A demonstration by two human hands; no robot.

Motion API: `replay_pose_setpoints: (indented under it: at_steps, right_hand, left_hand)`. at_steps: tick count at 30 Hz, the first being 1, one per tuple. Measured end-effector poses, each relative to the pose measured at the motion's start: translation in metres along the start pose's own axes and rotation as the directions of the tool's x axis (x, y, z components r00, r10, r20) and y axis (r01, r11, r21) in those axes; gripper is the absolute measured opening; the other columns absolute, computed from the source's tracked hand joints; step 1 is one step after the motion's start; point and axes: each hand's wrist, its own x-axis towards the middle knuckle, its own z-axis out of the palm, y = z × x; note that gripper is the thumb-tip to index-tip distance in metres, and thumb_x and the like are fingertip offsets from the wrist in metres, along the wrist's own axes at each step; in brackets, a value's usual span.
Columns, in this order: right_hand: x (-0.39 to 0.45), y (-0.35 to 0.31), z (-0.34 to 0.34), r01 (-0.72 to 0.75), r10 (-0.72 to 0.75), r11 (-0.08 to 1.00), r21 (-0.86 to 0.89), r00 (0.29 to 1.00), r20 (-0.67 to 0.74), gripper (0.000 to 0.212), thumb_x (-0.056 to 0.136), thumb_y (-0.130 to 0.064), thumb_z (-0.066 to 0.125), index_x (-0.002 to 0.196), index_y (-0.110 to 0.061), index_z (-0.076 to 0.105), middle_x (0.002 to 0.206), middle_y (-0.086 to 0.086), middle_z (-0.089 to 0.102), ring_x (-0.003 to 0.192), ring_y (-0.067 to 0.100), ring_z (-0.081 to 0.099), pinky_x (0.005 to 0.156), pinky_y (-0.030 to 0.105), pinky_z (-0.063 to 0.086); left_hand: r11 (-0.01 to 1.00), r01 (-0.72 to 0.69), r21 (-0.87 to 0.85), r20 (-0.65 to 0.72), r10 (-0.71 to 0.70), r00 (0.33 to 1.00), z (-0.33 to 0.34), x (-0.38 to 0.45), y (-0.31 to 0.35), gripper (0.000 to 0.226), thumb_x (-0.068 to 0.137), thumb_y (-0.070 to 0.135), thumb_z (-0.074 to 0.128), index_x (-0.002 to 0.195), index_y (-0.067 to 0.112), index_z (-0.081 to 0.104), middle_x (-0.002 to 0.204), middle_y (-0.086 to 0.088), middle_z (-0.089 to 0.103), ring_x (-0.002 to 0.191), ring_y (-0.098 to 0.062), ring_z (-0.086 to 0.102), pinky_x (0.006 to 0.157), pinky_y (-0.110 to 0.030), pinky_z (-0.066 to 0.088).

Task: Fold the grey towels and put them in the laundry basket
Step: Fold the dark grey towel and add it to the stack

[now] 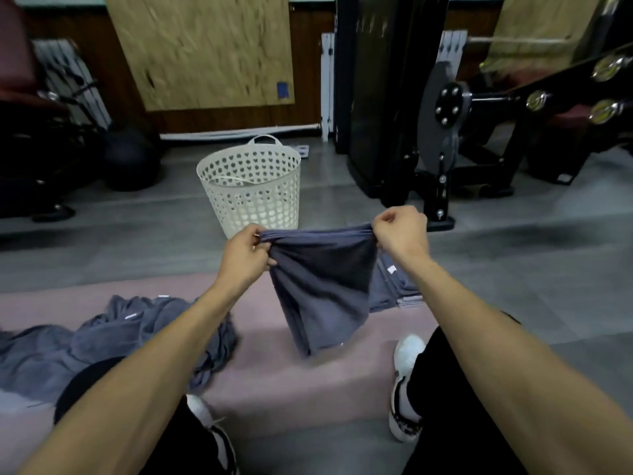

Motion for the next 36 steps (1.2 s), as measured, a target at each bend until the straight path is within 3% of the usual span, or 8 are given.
replay_pose_setpoints:
  at_steps: [3,8,12,17,20,23,29,36]
  right_hand:
    - [-0.005,-0.006,-0.008,-0.043,0.045,0.991,-0.123,0.999,0.011,0.020,0.077,-0.016,0.049,0.071,-0.012,0.068,0.065,0.007,0.068,0.066,0.024,0.067,0.067,0.033,0.057]
    - [0.001,-0.001,-0.001,-0.264,0.285,0.958,-0.108,0.911,0.299,0.026,0.084,-0.004,0.039,0.085,0.000,0.064,0.065,0.020,0.070,0.052,0.027,0.069,0.042,0.029,0.054]
    - [0.005,0.012,0.004,-0.380,0.275,0.914,0.145,0.841,0.466,0.023,0.089,0.002,0.043,0.099,-0.004,0.063,0.081,0.013,0.067,0.067,0.022,0.072,0.059,0.032,0.060]
    - [0.011,0.034,0.021,-0.091,0.170,0.979,-0.181,0.854,0.491,0.002,0.078,-0.004,0.070,0.076,-0.003,0.069,0.064,0.012,0.068,0.055,0.018,0.065,0.061,0.031,0.059]
    - [0.032,0.039,0.041,-0.012,0.192,0.930,-0.367,0.867,0.459,0.038,0.078,-0.018,0.072,0.050,-0.012,0.049,0.045,0.002,0.048,0.044,0.017,0.045,0.043,0.020,0.041]
    - [0.061,0.048,0.068,0.046,0.192,0.882,-0.469,0.874,0.447,0.032,0.081,-0.020,0.064,0.056,-0.012,0.047,0.054,0.001,0.047,0.059,0.022,0.047,0.043,0.021,0.032]
    - [0.124,0.062,0.125,-0.053,0.156,0.965,-0.256,0.903,0.401,0.026,0.093,-0.018,0.056,0.070,-0.014,0.044,0.069,0.011,0.062,0.058,0.027,0.064,0.061,0.037,0.058]
    - [0.172,0.059,0.143,0.057,-0.037,0.995,-0.079,0.972,0.231,0.011,0.087,-0.019,0.061,0.077,-0.017,0.057,0.079,0.008,0.068,0.082,0.028,0.066,0.078,0.045,0.056]
  left_hand:
    - [1.000,0.002,-0.027,-0.016,-0.003,1.000,-0.002,-0.003,0.007,0.032,0.091,-0.008,0.039,0.083,0.020,0.053,0.081,-0.011,0.064,0.054,-0.023,0.065,0.056,-0.033,0.057]
    - [0.992,0.114,-0.052,0.048,-0.112,0.993,0.004,0.000,0.004,0.026,0.097,-0.002,0.039,0.084,0.018,0.049,0.077,-0.005,0.060,0.045,-0.015,0.064,0.043,-0.026,0.052]
    - [0.960,0.257,-0.111,0.010,-0.258,0.966,-0.002,0.007,-0.009,0.018,0.097,0.001,0.044,0.088,0.015,0.050,0.065,-0.008,0.058,0.039,-0.014,0.059,0.041,-0.026,0.051]
    - [0.892,0.449,0.053,0.119,-0.452,0.884,-0.004,0.025,-0.025,0.013,0.090,-0.001,0.049,0.082,0.008,0.054,0.061,-0.011,0.055,0.039,-0.019,0.058,0.040,-0.025,0.051]
    - [0.810,0.565,0.161,0.175,-0.586,0.791,0.004,0.043,-0.035,0.005,0.087,-0.001,0.049,0.085,0.000,0.054,0.059,-0.015,0.059,0.042,-0.022,0.061,0.040,-0.025,0.051]
    - [0.763,0.623,0.175,0.184,-0.647,0.740,0.017,0.076,-0.055,0.006,0.091,0.001,0.048,0.090,-0.001,0.053,0.069,-0.018,0.062,0.047,-0.021,0.064,0.047,-0.028,0.057]
    - [0.875,0.473,0.105,0.051,-0.480,0.876,0.051,0.158,-0.086,0.024,0.093,-0.004,0.045,0.075,0.011,0.050,0.081,-0.014,0.058,0.061,-0.023,0.061,0.050,-0.023,0.055]
    - [0.975,0.212,-0.066,-0.046,-0.215,0.976,0.047,0.196,-0.085,0.033,0.093,-0.011,0.045,0.077,0.017,0.052,0.076,-0.004,0.061,0.066,-0.014,0.060,0.055,-0.014,0.049]
